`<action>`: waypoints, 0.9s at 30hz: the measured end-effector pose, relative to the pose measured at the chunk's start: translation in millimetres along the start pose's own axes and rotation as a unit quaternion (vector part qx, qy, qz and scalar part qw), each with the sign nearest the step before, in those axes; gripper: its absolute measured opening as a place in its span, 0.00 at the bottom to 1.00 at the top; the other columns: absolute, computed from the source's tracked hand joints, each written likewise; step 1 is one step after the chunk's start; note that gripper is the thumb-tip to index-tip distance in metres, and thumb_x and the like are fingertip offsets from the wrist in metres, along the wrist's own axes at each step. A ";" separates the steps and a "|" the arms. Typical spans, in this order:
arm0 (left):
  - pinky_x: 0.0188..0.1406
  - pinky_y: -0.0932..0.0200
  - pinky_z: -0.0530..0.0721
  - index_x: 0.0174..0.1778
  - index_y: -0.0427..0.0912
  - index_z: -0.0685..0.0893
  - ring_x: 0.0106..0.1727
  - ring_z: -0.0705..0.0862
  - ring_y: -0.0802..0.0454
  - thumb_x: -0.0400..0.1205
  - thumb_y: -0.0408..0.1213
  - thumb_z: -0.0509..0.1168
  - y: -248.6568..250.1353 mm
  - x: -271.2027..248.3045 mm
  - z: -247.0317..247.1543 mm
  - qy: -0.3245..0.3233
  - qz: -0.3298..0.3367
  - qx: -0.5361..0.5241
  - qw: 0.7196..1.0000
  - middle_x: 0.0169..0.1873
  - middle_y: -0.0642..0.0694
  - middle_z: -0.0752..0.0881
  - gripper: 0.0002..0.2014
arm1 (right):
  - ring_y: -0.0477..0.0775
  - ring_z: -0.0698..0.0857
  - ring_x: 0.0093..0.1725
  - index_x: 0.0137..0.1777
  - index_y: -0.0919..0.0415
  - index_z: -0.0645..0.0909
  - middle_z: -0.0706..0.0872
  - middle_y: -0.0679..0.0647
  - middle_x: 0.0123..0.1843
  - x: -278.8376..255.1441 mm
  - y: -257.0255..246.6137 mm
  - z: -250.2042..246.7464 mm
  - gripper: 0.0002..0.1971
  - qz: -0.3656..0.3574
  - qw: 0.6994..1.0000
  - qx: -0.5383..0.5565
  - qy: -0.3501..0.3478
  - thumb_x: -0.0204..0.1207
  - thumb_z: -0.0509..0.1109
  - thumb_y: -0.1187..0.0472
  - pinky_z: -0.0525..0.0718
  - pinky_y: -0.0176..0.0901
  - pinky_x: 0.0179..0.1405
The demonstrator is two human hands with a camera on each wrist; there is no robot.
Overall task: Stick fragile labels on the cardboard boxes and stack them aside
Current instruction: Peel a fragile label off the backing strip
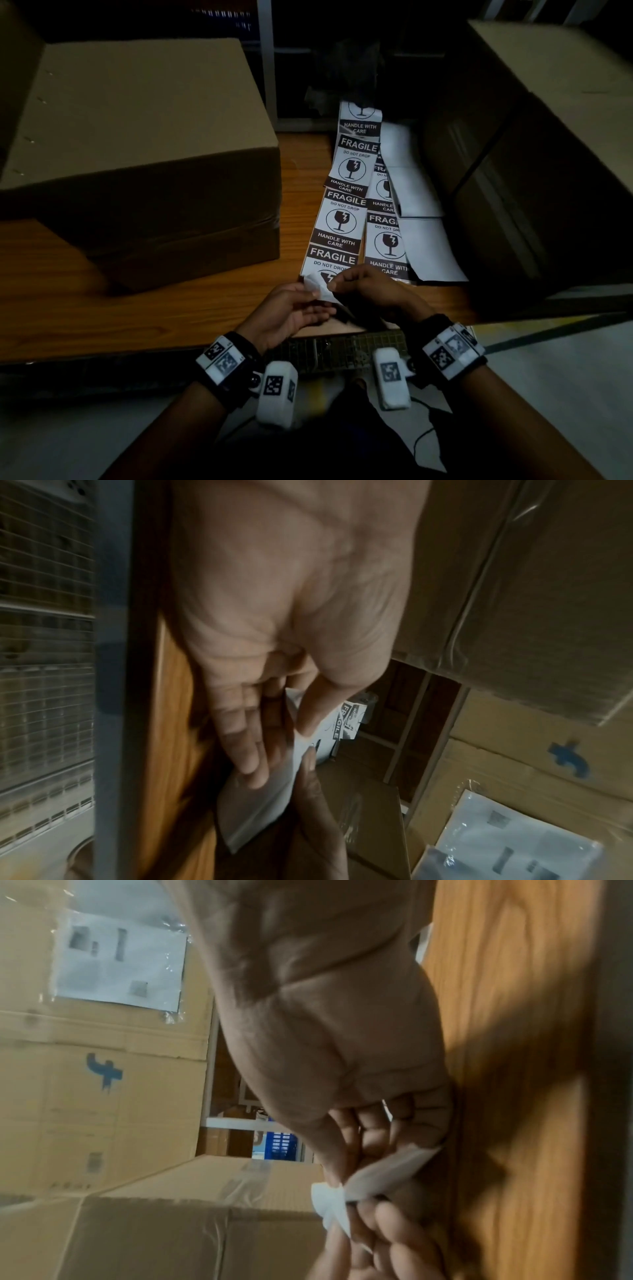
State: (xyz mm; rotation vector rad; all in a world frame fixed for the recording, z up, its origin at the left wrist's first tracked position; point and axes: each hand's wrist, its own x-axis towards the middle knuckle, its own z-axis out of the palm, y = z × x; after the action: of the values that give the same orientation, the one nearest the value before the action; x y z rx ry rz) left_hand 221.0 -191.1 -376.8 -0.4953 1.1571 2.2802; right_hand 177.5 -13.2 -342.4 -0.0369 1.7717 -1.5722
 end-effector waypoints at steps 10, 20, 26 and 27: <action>0.41 0.51 0.89 0.61 0.35 0.80 0.49 0.89 0.36 0.83 0.27 0.57 11.4 11.1 9.3 0.061 0.034 -0.030 0.997 0.52 0.34 0.89 0.13 | 0.53 0.86 0.57 0.55 0.60 0.90 0.91 0.54 0.57 16.5 32.5 -13.7 0.11 -0.215 0.865 -0.430 0.142 0.74 0.73 0.67 0.83 0.49 0.60; 0.44 0.55 0.88 0.51 0.31 0.82 0.46 0.92 0.40 0.84 0.32 0.66 -19.6 -5.4 8.3 0.186 0.069 0.028 0.980 0.43 0.33 0.91 0.06 | 0.61 0.81 0.55 0.50 0.58 0.90 0.89 0.53 0.59 23.0 51.8 5.6 0.09 -0.249 0.769 -0.535 0.246 0.73 0.75 0.56 0.80 0.49 0.53; 0.31 0.63 0.86 0.55 0.26 0.83 0.40 0.92 0.43 0.81 0.26 0.68 -14.6 4.5 19.8 0.184 0.057 0.094 0.977 0.45 0.34 0.91 0.09 | 0.60 0.84 0.59 0.55 0.60 0.91 0.89 0.56 0.60 28.0 52.2 1.0 0.08 -0.232 0.838 -0.437 0.230 0.77 0.74 0.63 0.78 0.43 0.55; 0.29 0.63 0.85 0.55 0.25 0.82 0.38 0.92 0.44 0.81 0.25 0.68 -15.6 5.0 21.7 0.192 0.061 0.101 0.974 0.45 0.33 0.91 0.09 | 0.59 0.85 0.59 0.55 0.61 0.90 0.90 0.57 0.60 27.2 49.6 -2.2 0.09 -0.233 0.851 -0.415 0.223 0.77 0.74 0.63 0.81 0.44 0.57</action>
State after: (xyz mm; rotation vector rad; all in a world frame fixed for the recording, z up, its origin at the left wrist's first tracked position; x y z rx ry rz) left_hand 224.7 -164.1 -376.9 -0.8305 1.6292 2.1905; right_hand 178.8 -12.4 -399.1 -0.6003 2.8761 -1.0139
